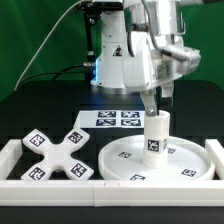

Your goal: Assemble round table

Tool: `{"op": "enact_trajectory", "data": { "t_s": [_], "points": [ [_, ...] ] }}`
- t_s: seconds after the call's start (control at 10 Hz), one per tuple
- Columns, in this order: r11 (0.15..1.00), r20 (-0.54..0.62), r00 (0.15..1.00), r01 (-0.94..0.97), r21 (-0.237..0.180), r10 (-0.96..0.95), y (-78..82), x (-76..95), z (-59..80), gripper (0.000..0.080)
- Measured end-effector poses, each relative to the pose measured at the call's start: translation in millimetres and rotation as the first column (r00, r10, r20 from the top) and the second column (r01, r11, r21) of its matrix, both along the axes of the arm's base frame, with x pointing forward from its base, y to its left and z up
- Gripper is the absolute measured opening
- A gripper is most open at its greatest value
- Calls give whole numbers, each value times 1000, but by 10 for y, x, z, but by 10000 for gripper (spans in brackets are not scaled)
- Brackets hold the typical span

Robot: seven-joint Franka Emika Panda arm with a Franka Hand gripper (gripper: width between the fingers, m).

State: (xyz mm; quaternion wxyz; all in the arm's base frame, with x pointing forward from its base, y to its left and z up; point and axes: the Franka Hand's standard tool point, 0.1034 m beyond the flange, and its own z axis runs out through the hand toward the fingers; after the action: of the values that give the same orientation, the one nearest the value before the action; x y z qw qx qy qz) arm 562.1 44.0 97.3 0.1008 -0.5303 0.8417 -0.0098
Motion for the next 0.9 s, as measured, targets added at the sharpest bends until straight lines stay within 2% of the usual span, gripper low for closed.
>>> {"op": "enact_trajectory", "data": {
  "t_s": [0.5,0.7,0.9],
  "points": [
    [1000,-3,1000,-15,-5,15,-9,-12,-28,649],
    [982,39,982,-183,-40,185,-230,20,143,649],
    [923,61,924,-371,-101,378,-482,94,231,649]
  ]
}}
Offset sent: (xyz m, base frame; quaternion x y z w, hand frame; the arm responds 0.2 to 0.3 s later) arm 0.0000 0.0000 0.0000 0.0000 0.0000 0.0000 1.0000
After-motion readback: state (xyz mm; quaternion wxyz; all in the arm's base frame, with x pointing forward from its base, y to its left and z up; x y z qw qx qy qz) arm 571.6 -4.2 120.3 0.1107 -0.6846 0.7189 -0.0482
